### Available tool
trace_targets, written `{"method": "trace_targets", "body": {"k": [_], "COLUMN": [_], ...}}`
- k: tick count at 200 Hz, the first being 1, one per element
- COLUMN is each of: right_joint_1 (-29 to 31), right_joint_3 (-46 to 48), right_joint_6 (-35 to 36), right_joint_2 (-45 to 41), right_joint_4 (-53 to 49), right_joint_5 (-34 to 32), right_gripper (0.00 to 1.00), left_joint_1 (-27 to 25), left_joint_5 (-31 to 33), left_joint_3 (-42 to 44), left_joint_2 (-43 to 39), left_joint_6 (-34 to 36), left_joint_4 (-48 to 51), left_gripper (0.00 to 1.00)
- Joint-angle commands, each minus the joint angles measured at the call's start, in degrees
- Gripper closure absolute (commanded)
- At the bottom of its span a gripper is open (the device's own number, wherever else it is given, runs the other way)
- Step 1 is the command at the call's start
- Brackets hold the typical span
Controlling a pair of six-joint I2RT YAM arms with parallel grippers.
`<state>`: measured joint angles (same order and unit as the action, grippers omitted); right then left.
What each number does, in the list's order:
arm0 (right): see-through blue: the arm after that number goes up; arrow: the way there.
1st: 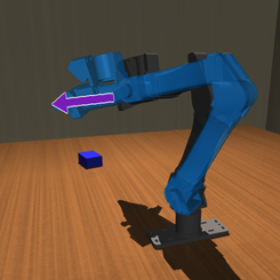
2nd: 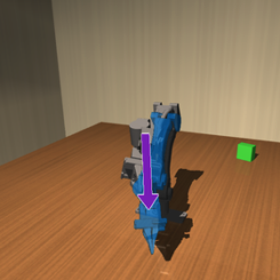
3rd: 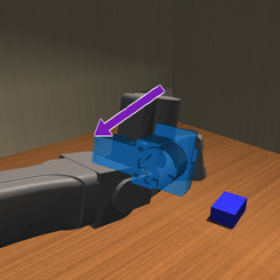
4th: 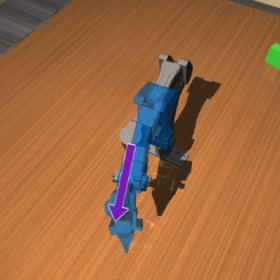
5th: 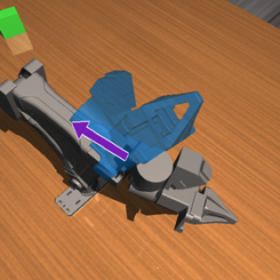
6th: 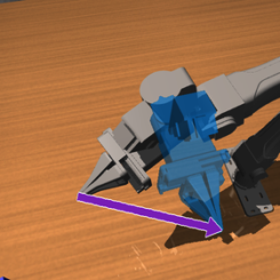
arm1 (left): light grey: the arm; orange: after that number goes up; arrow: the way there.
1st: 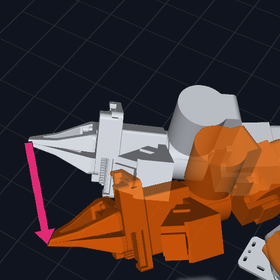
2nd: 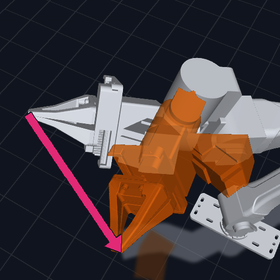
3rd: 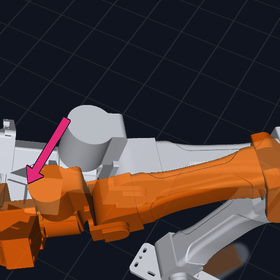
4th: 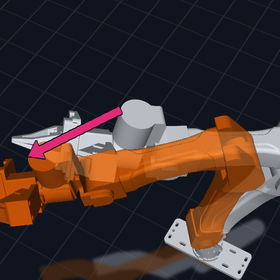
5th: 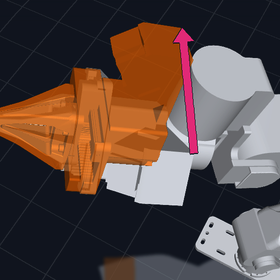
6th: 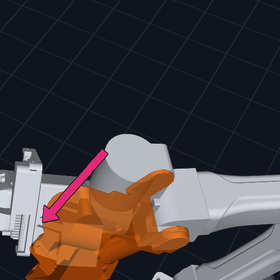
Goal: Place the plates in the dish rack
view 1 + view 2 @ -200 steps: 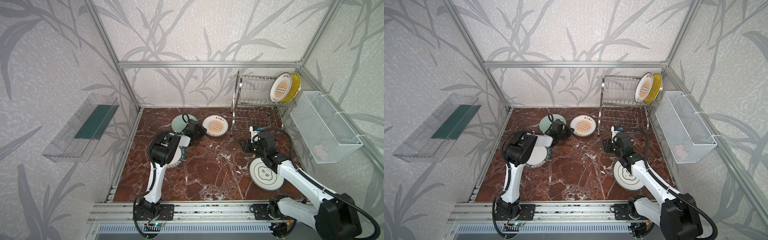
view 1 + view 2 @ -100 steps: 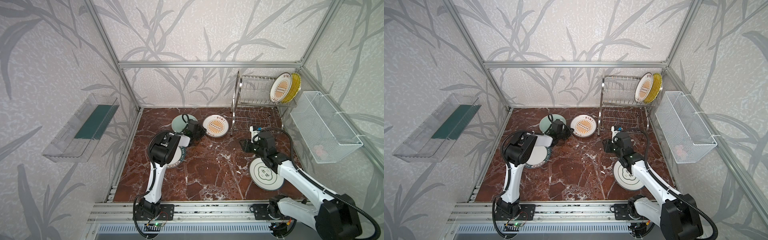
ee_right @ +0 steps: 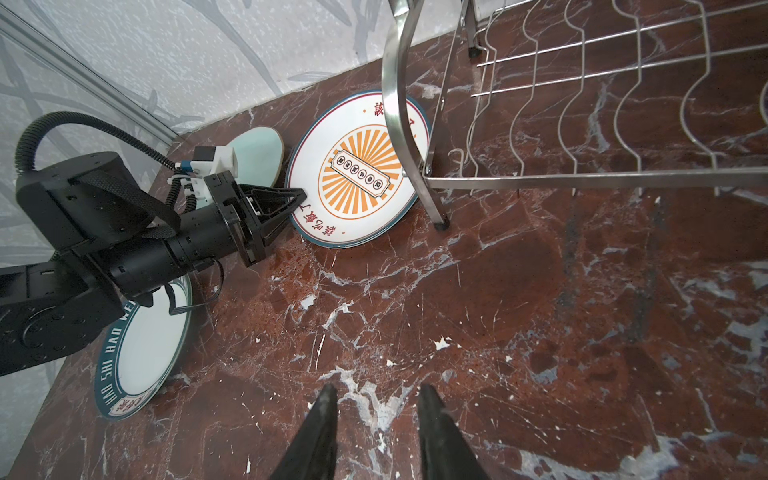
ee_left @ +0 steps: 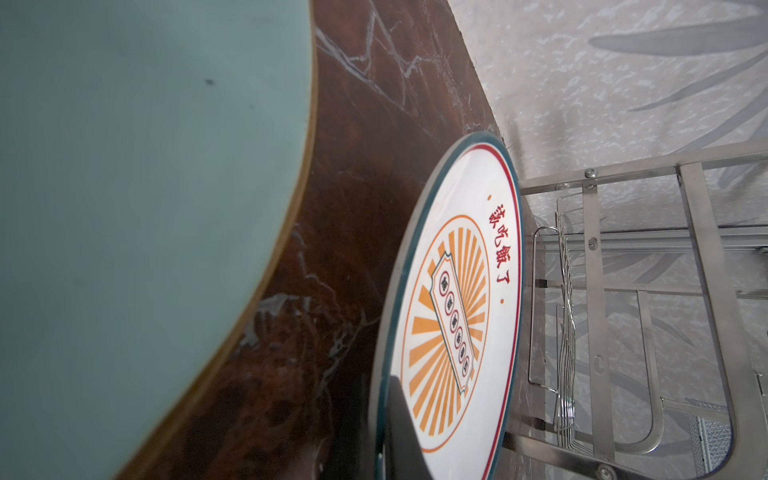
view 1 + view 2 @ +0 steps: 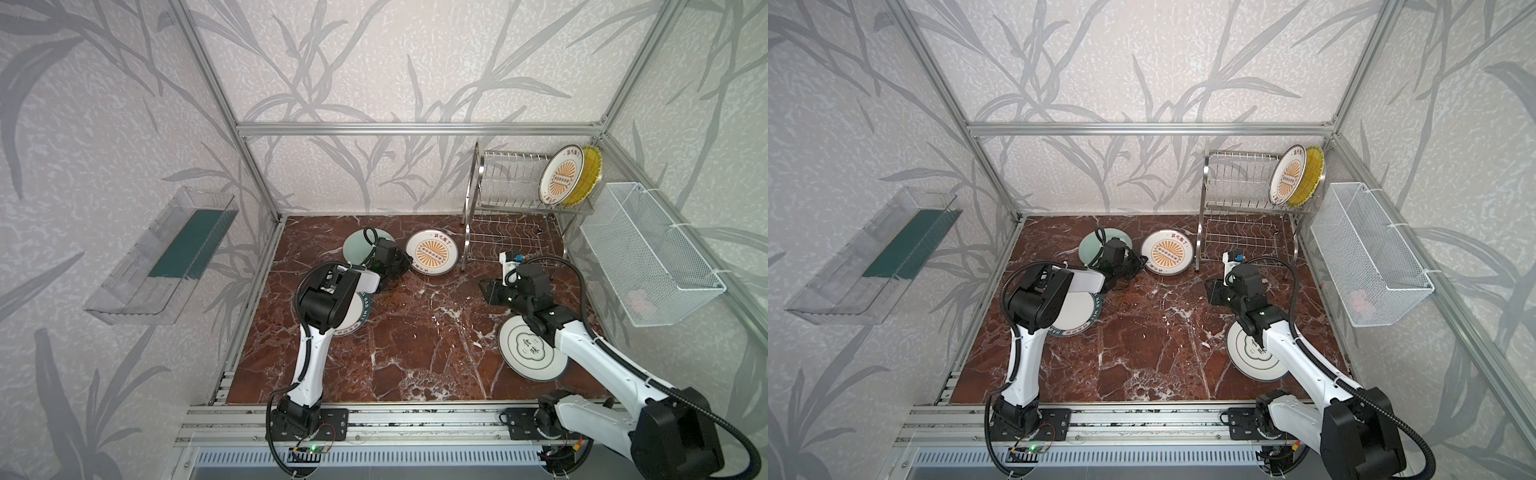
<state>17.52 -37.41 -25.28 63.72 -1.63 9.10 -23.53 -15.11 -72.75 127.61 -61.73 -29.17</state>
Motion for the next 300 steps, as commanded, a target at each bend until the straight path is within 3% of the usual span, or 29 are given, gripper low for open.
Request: {"method": "trace_targets", "body": {"k": [1,300], "right_joint_1": [-0.2,-0.1], "right_joint_3": [-0.8,-0.3], "right_joint_6": [-0.1,-1.1], "right_joint_2": [0.4,0.1], "right_joint_4": [0.1,0.4], "right_joint_5": [0.4,0.4], "right_gripper": [0.67,0.67], "left_joint_1": [0.3,1.4], "left_joint_5": [0.6,-4.5], "left_joint_3": [1.5,5.1], "left_joint_2": [-2.0,-12.6], "left_joint_6": [0.9,2.1], "left_joint_4": [2.7,1.1], "left_gripper": [0.98,1.00]}}
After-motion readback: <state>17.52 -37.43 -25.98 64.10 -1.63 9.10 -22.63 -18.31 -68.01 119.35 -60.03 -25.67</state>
